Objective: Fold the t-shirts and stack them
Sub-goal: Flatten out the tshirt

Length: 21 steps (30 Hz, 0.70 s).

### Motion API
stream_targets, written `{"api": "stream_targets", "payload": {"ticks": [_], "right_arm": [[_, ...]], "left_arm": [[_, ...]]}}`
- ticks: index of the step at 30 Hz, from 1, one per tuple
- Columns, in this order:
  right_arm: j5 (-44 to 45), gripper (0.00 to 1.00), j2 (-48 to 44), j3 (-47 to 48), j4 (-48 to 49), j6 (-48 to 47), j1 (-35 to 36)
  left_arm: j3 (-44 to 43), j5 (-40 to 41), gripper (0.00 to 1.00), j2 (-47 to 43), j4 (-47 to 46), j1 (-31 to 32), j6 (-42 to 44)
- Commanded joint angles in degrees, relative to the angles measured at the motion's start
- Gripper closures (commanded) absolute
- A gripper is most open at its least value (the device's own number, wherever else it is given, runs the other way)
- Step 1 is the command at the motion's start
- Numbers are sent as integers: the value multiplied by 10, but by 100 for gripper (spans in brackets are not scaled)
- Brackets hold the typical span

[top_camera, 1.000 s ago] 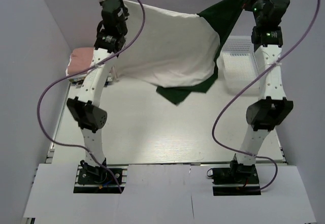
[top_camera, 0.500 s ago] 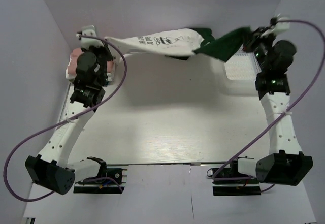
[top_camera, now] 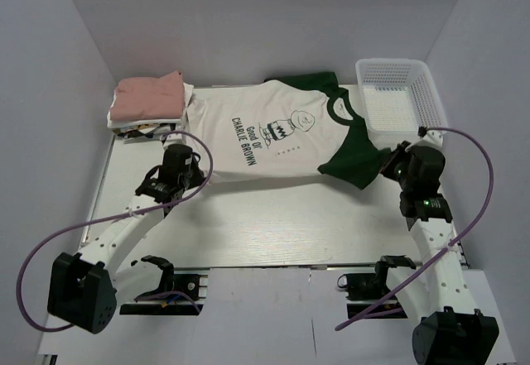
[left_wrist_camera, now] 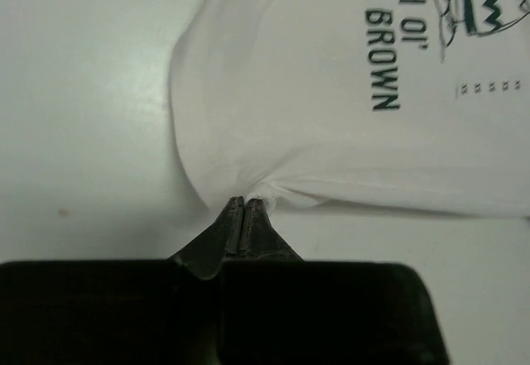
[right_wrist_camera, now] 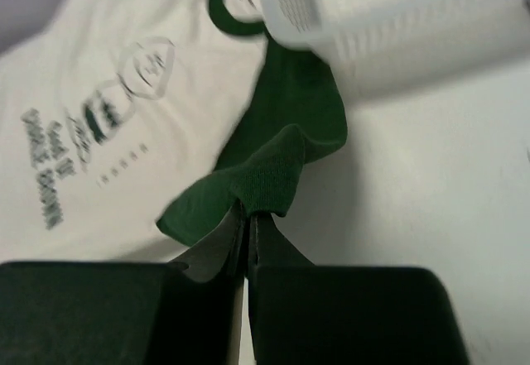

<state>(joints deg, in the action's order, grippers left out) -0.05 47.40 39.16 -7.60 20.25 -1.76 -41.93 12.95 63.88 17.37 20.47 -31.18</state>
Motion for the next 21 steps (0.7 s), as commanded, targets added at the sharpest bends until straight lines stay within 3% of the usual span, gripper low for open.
{"api": "stream_targets", "payload": {"ticks": [1, 5, 11, 14, 21], "right_arm": [[47, 100, -25, -48, -85, 41, -1], [65, 100, -58, -75, -185, 51, -1], [105, 100, -147, -45, -332, 79, -1], [89, 100, -173, -23, -380, 107, -2], [53, 100, -180, -15, -426, 117, -1]], "left_arm": [[35, 2, 100, -67, 57, 0, -96], [42, -11, 100, -88, 135, 0, -149], [12, 102, 100, -137, 356, 0, -273], [-1, 131, 100, -165, 421, 0, -332], [-1, 143, 100, -166, 463, 0, -369]]}}
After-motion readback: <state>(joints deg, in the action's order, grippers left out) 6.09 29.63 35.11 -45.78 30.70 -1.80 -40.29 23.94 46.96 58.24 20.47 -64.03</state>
